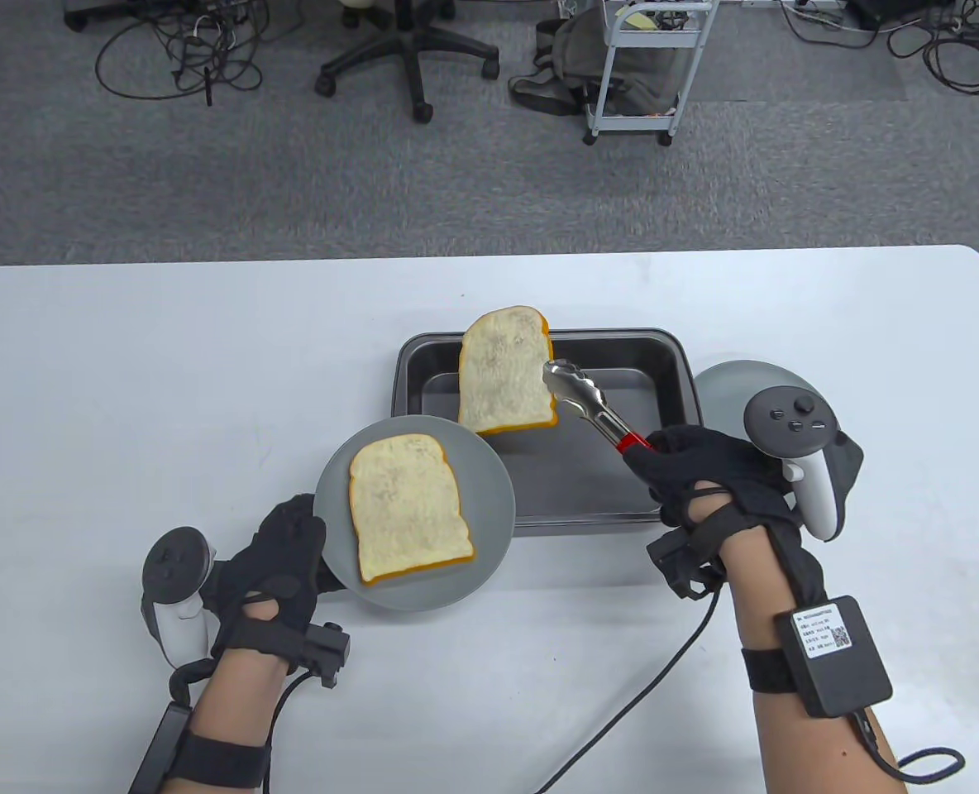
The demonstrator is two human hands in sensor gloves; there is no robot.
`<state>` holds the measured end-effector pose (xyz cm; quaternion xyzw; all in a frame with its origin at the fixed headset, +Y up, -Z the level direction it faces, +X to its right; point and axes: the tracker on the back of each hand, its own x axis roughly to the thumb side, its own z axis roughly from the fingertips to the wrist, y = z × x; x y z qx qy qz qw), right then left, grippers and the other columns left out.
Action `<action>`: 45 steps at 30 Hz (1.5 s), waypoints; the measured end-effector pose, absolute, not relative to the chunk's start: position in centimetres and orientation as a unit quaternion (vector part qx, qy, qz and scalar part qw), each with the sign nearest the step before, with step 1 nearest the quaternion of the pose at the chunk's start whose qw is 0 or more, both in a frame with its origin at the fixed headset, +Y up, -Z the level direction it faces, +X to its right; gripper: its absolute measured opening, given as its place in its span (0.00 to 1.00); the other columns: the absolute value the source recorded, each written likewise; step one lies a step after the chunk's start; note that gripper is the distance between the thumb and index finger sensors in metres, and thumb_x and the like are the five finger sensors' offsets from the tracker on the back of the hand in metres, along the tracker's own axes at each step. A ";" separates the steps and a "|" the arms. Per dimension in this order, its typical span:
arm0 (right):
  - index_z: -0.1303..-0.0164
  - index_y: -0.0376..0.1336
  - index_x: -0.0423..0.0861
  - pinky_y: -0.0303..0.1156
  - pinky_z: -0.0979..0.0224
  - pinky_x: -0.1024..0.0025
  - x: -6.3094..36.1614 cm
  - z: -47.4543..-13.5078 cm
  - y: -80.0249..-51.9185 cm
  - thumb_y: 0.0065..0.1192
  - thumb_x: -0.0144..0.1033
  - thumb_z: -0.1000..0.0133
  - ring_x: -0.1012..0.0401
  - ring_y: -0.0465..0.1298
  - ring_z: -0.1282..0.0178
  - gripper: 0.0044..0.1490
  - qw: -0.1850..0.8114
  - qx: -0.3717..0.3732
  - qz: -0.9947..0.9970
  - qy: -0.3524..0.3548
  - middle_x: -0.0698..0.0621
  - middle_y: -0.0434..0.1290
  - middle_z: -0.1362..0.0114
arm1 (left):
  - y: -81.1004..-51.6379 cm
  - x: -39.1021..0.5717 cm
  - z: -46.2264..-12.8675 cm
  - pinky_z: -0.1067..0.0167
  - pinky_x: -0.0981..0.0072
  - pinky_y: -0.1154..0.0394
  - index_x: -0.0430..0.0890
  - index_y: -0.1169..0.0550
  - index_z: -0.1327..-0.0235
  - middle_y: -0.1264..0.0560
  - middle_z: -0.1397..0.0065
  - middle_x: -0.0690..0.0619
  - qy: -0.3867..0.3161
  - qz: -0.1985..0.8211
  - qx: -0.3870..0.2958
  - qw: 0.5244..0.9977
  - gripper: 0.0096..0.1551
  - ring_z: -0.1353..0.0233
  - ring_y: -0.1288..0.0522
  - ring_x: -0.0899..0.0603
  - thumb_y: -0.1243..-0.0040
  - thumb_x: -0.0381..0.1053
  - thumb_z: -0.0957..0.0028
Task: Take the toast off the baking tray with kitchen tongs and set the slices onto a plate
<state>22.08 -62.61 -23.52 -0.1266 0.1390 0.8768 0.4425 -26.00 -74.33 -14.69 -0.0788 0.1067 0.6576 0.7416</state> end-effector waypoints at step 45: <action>0.45 0.77 0.39 0.81 0.55 0.50 18.4 -15.1 -67.0 0.81 0.53 0.57 0.48 0.84 0.68 0.39 0.486 -0.020 0.843 0.227 0.36 0.84 0.54 | -74.4 -25.3 -14.7 0.57 0.65 0.06 0.40 0.34 0.32 0.15 0.40 0.45 0.093 0.675 -0.091 0.726 0.31 0.49 0.06 0.43 0.43 0.51 0.45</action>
